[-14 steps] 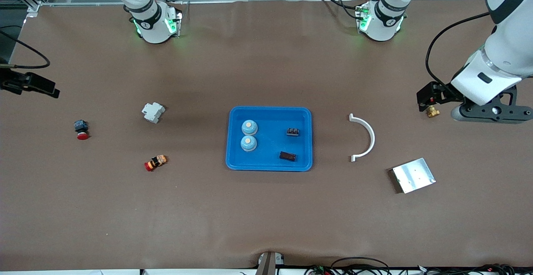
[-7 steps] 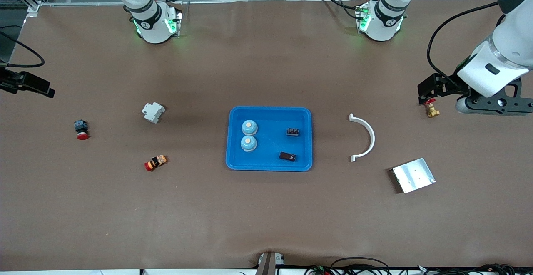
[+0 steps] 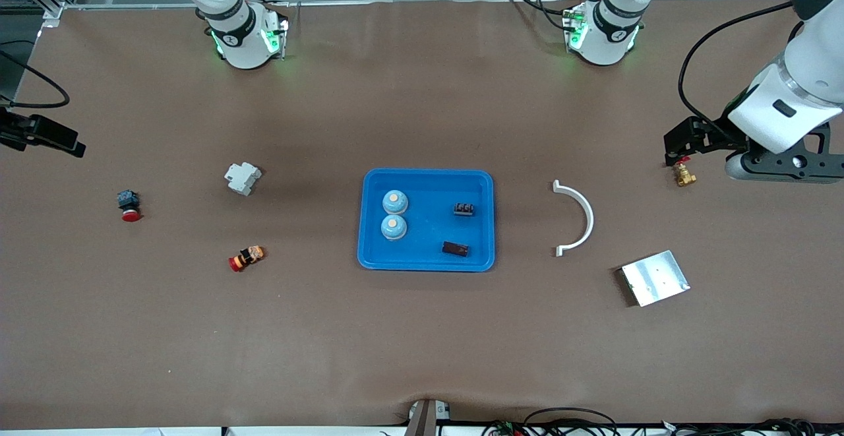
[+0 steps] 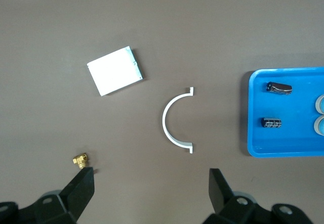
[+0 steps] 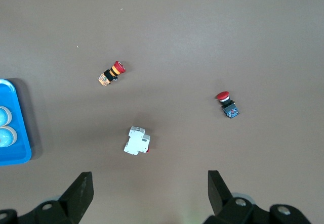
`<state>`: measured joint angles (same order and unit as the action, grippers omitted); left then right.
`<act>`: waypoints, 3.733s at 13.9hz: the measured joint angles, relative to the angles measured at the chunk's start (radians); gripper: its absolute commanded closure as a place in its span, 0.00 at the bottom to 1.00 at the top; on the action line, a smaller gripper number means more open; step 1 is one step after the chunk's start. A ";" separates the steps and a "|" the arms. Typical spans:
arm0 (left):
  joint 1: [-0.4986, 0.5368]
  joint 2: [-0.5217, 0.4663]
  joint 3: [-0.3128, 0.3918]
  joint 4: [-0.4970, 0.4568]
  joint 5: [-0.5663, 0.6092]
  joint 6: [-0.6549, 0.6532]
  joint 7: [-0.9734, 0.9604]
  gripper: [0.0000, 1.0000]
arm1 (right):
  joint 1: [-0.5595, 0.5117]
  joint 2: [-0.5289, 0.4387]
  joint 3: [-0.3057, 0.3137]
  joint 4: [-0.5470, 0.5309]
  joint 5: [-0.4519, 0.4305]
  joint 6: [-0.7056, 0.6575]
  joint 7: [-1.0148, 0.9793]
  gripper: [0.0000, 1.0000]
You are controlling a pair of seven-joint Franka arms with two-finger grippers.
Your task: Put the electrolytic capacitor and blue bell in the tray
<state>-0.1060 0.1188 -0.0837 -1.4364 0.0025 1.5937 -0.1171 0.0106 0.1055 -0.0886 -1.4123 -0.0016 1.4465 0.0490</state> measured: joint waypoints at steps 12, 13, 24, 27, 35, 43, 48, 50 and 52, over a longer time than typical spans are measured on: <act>-0.001 -0.006 0.000 0.000 0.000 0.021 0.002 0.00 | -0.052 -0.080 0.035 -0.093 0.000 0.065 0.000 0.00; -0.001 -0.007 0.000 0.000 0.000 0.021 0.002 0.00 | -0.052 -0.080 0.038 -0.095 -0.001 0.067 0.000 0.00; 0.000 -0.009 0.001 0.000 0.000 0.019 0.003 0.00 | -0.055 -0.080 0.042 -0.099 -0.016 0.076 0.000 0.00; 0.000 -0.009 0.001 0.000 0.000 0.019 0.003 0.00 | -0.056 -0.082 0.041 -0.096 -0.016 0.081 0.000 0.00; 0.001 -0.010 0.006 0.000 0.000 0.018 0.003 0.00 | -0.056 -0.082 0.041 -0.096 -0.016 0.076 -0.001 0.00; -0.001 -0.026 0.004 0.000 0.000 0.016 0.004 0.00 | -0.057 -0.083 0.038 -0.089 -0.018 0.071 -0.002 0.00; -0.007 -0.026 0.001 -0.003 0.024 0.008 0.005 0.00 | -0.059 -0.083 0.037 -0.089 -0.018 0.071 -0.001 0.00; -0.009 -0.026 -0.005 -0.005 0.027 0.002 0.005 0.00 | -0.065 -0.083 0.037 -0.089 -0.018 0.071 -0.001 0.00; -0.009 -0.026 -0.006 -0.005 0.027 -0.012 0.005 0.00 | -0.068 -0.083 0.037 -0.089 -0.018 0.071 -0.001 0.00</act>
<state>-0.1154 0.0924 -0.0898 -1.4419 0.0300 1.5820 -0.1124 -0.0577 0.0227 -0.0518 -1.5015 -0.0199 1.5170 0.0476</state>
